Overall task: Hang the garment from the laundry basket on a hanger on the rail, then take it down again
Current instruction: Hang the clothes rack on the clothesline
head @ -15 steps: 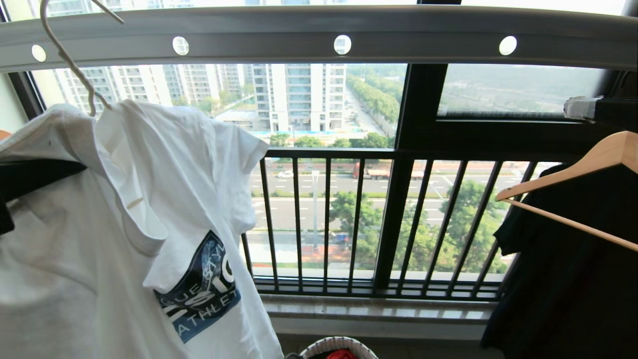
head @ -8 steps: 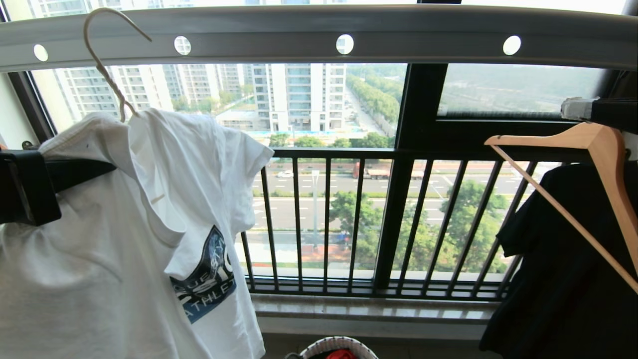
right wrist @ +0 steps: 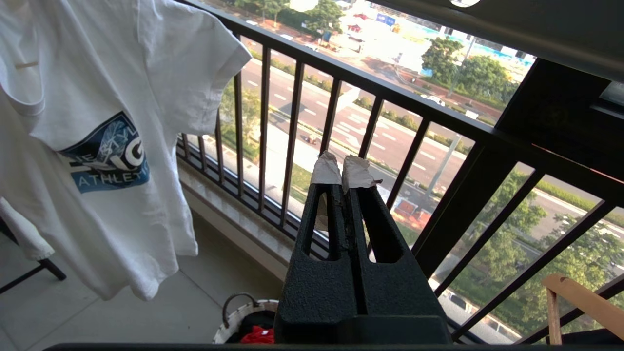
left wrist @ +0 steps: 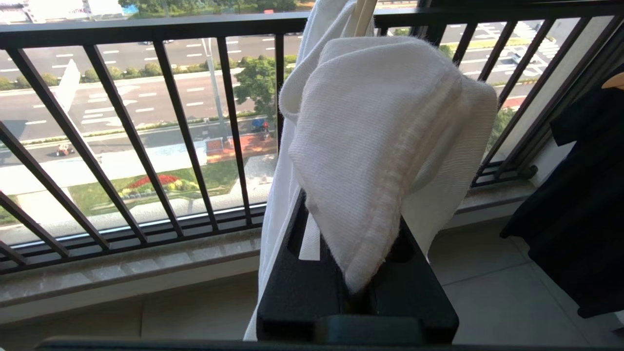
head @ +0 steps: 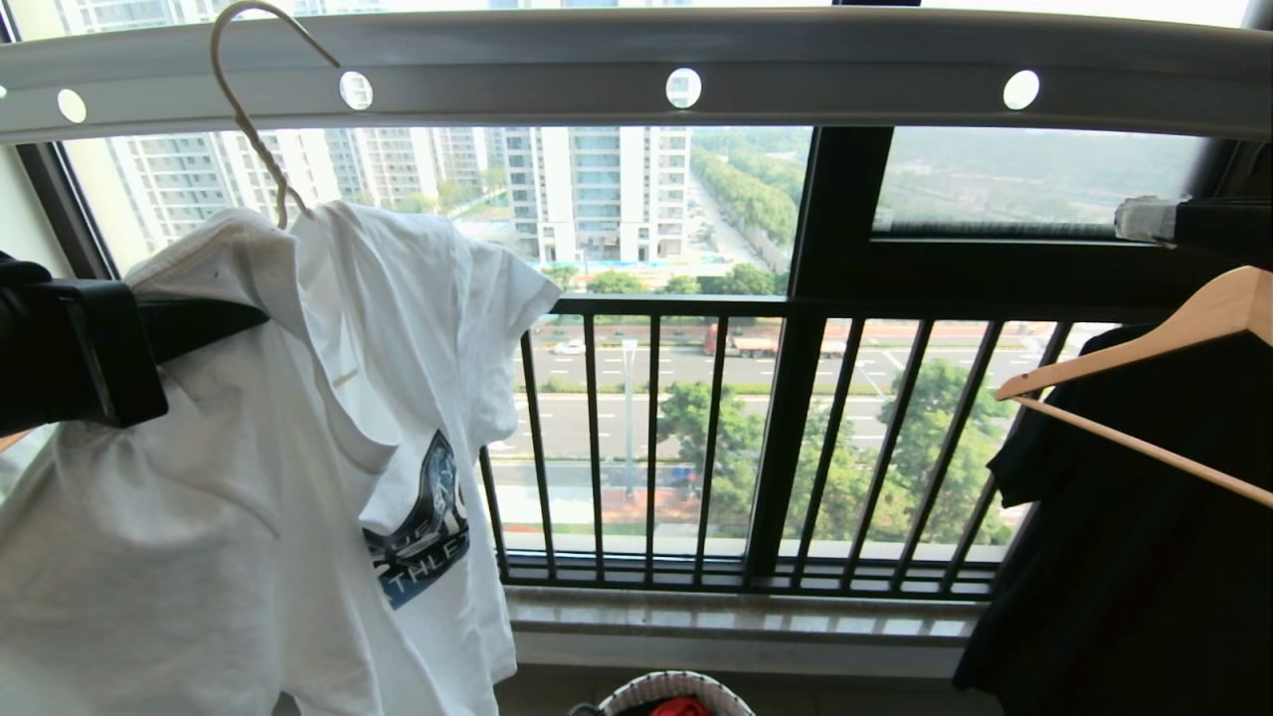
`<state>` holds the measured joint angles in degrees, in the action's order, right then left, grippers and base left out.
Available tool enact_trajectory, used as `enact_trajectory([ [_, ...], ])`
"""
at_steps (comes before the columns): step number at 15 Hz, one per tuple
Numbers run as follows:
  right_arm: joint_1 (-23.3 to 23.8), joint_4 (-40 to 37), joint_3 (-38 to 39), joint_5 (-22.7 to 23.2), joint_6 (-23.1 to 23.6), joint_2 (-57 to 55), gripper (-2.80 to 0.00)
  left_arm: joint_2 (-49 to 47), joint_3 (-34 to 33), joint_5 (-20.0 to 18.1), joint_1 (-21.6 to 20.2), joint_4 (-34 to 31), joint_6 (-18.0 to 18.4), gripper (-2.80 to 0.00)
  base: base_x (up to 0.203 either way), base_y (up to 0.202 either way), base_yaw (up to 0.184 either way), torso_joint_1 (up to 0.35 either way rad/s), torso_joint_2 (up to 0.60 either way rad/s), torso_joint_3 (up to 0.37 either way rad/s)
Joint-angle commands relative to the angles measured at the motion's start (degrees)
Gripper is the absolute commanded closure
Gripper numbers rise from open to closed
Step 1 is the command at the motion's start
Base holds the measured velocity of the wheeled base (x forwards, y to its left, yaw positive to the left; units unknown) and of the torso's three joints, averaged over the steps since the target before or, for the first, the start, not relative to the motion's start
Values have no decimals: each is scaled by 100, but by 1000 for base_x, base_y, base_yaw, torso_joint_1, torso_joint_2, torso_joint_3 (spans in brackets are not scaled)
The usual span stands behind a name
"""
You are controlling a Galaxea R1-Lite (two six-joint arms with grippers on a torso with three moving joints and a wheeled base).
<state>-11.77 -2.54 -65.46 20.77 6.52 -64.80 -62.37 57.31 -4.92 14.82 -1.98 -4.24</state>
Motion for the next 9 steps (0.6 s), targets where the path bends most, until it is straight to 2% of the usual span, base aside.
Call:
enact_trajectory([
  [1,-10,-1,-2,15,7,-23,0,-83,-38,0,38,-4,-6,0,0,0,0,0,0,0],
  [6,-1,-1,4,15,7,-23,0,-135,-88,34,38,39,-6,0,0,0,0,0,0,0],
  [9,-1,-1,6,16,7,-32,0,-278,-96,287,38,182,11,0,0,0,0,0,0,0],
])
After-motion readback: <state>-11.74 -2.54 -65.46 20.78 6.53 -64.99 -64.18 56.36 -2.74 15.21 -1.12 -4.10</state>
